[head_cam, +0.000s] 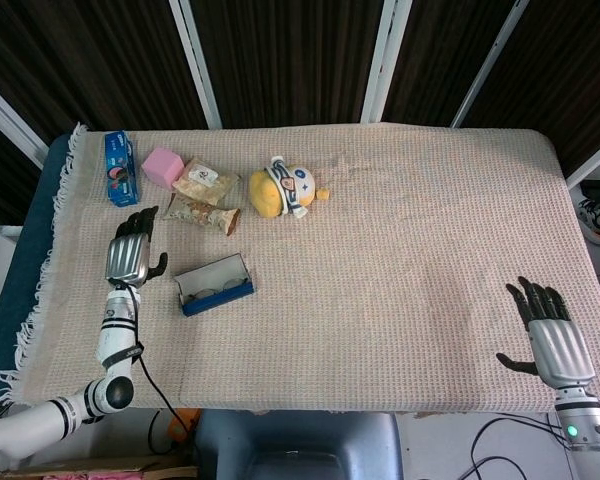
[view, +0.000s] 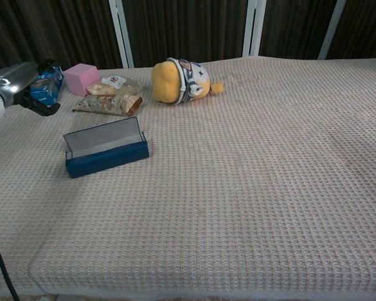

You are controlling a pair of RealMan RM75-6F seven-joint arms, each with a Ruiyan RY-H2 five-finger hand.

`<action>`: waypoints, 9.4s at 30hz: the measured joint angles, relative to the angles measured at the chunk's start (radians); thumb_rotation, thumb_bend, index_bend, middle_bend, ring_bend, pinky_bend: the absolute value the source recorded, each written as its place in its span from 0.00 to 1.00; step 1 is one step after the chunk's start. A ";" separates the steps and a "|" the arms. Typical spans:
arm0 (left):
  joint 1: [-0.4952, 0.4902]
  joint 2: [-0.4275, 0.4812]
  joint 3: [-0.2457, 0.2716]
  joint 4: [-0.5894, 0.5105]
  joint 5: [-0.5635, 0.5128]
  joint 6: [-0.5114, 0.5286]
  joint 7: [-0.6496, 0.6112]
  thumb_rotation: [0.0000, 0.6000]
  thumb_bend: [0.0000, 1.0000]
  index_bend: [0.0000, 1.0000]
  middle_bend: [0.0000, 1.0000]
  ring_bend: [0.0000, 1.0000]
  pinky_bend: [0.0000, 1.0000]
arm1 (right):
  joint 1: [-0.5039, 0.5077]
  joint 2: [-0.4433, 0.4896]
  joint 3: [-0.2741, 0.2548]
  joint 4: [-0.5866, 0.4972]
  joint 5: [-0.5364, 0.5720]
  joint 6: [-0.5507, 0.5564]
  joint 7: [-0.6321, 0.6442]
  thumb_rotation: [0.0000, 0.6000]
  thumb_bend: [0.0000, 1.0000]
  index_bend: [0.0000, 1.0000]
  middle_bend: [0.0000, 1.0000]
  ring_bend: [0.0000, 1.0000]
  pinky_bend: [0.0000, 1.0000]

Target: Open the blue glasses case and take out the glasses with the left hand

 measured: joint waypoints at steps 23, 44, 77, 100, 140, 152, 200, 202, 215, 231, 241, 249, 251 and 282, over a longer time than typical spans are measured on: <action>0.108 0.088 0.223 -0.266 0.299 -0.018 -0.088 1.00 0.61 0.22 0.00 0.00 0.00 | -0.014 0.027 -0.011 -0.010 -0.031 0.024 0.049 1.00 0.20 0.00 0.00 0.00 0.01; 0.130 0.105 0.275 -0.228 0.291 -0.068 -0.102 1.00 0.61 0.32 0.00 0.00 0.00 | -0.017 0.043 -0.019 -0.019 -0.053 0.024 0.080 1.00 0.20 0.00 0.00 0.00 0.01; 0.226 0.186 0.446 -0.487 0.504 0.005 0.049 1.00 0.63 0.34 0.00 0.00 0.01 | -0.042 0.079 -0.040 -0.020 -0.126 0.077 0.171 1.00 0.20 0.00 0.00 0.00 0.01; 0.210 0.098 0.426 -0.545 0.478 -0.039 0.186 1.00 0.64 0.31 0.00 0.00 0.01 | -0.062 0.105 -0.046 -0.012 -0.160 0.118 0.240 1.00 0.20 0.00 0.00 0.00 0.01; 0.065 -0.134 0.232 -0.322 0.279 -0.052 0.239 1.00 0.64 0.07 0.00 0.00 0.00 | -0.132 0.156 -0.001 0.033 -0.128 0.237 0.465 1.00 0.20 0.00 0.00 0.00 0.01; 0.061 -0.123 0.214 -0.315 0.269 -0.020 0.238 1.00 0.47 0.10 0.00 0.00 0.00 | -0.133 0.155 0.001 0.033 -0.133 0.235 0.463 1.00 0.20 0.00 0.00 0.00 0.01; 0.014 -0.068 0.205 -0.286 0.126 -0.042 0.208 1.00 0.43 0.39 0.00 0.00 0.02 | -0.121 0.145 -0.006 0.018 -0.149 0.205 0.409 1.00 0.20 0.00 0.00 0.00 0.01; 0.013 -0.068 0.206 -0.286 0.123 -0.042 0.208 1.00 0.43 0.39 0.00 0.00 0.02 | -0.120 0.144 -0.006 0.018 -0.149 0.204 0.407 1.00 0.20 0.00 0.00 0.00 0.01; 0.002 -0.068 0.207 -0.281 0.105 -0.041 0.215 1.00 0.43 0.43 0.00 0.00 0.02 | -0.120 0.143 -0.005 0.016 -0.146 0.202 0.402 1.00 0.20 0.00 0.00 0.00 0.01; 0.002 -0.070 0.210 -0.283 0.114 -0.022 0.198 1.00 0.44 0.47 0.00 0.00 0.02 | -0.118 0.142 -0.005 0.015 -0.146 0.198 0.397 1.00 0.20 0.00 0.00 0.00 0.01; 0.031 -0.118 0.201 -0.225 0.219 0.055 0.078 1.00 0.44 0.47 0.00 0.00 0.03 | -0.119 0.143 -0.006 0.015 -0.149 0.201 0.400 1.00 0.20 0.00 0.00 0.00 0.01; 0.053 -0.148 0.186 -0.184 0.288 0.099 -0.035 1.00 0.44 0.48 0.00 0.00 0.02 | -0.118 0.142 -0.007 0.014 -0.149 0.200 0.395 1.00 0.20 0.00 0.00 0.00 0.01; 0.057 -0.153 0.181 -0.176 0.299 0.107 -0.059 1.00 0.44 0.48 0.00 0.00 0.02 | -0.118 0.142 -0.007 0.013 -0.149 0.199 0.393 1.00 0.20 0.00 0.00 0.00 0.01; 0.122 -0.287 0.103 0.040 0.345 0.174 -0.384 1.00 0.44 0.51 0.02 0.00 0.02 | -0.121 0.141 -0.009 0.013 -0.154 0.206 0.391 1.00 0.20 0.00 0.00 0.00 0.01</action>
